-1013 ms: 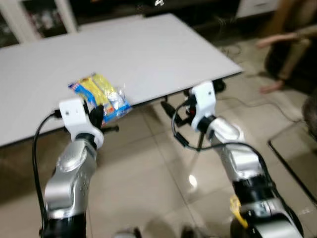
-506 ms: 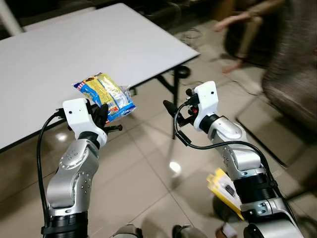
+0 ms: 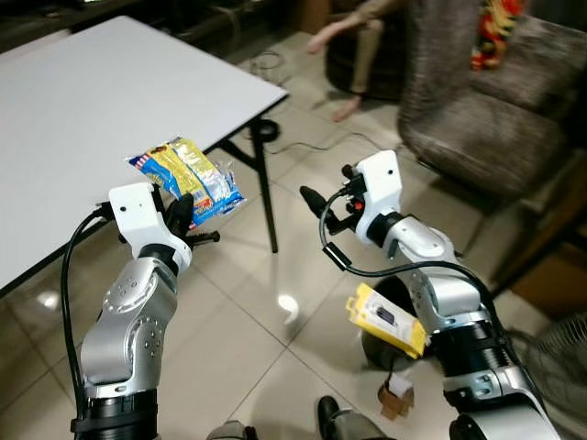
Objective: Picking trash to rubbish bin
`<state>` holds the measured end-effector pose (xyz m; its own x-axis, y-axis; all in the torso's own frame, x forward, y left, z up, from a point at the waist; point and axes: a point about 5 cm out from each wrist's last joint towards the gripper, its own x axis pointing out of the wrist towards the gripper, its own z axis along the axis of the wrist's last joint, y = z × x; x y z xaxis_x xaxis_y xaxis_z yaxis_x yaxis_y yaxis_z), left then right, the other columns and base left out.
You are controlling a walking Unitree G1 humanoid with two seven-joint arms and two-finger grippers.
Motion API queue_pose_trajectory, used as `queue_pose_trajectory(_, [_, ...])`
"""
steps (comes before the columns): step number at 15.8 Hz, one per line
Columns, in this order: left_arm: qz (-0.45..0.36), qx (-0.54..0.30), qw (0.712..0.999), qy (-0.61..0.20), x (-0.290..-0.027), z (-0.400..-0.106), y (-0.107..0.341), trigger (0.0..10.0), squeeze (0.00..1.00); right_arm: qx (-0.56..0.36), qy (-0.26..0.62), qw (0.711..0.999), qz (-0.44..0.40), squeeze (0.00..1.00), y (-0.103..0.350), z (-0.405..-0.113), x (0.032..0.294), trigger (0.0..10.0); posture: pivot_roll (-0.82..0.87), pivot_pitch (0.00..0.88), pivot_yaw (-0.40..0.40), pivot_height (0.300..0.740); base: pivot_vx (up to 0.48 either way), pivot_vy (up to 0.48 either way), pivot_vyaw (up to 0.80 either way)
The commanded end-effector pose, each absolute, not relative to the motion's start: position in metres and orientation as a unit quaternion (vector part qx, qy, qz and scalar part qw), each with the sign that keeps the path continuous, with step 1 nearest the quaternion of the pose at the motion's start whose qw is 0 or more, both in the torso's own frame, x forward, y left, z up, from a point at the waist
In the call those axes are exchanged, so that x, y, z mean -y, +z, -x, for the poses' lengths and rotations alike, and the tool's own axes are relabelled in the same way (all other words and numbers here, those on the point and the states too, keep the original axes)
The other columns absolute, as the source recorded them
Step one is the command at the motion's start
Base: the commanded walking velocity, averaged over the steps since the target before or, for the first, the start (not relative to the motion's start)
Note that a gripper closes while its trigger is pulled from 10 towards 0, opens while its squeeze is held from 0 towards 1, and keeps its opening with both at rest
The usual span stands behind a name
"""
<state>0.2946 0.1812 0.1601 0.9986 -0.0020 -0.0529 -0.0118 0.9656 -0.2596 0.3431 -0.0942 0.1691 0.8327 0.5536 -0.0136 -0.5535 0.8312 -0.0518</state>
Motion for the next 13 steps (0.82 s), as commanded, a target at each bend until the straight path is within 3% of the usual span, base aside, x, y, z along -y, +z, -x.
queue_pose_trajectory(1, [0.136,-0.029,0.990,0.005,-0.185,-0.296,0.160,10.0,0.00,0.001,0.286,0.958,0.029,0.00,0.169,-0.343,0.094,10.0,-0.05,0.120,0.071,0.740,0.000,0.000,-0.80])
queue_pose_trajectory(8, [0.104,-0.025,0.994,-0.003,-0.193,-0.302,0.162,10.0,0.00,0.005,0.272,0.962,0.003,0.00,0.168,-0.351,0.084,10.0,-0.01,0.072,0.097,0.740,0.000,0.000,-0.80])
queue_pose_trajectory(13, [0.117,-0.017,0.993,0.019,-0.195,-0.306,0.158,10.0,0.00,0.001,0.280,0.960,0.011,0.00,0.168,-0.355,0.085,10.0,-0.03,0.058,0.043,0.740,0.000,0.000,-0.80])
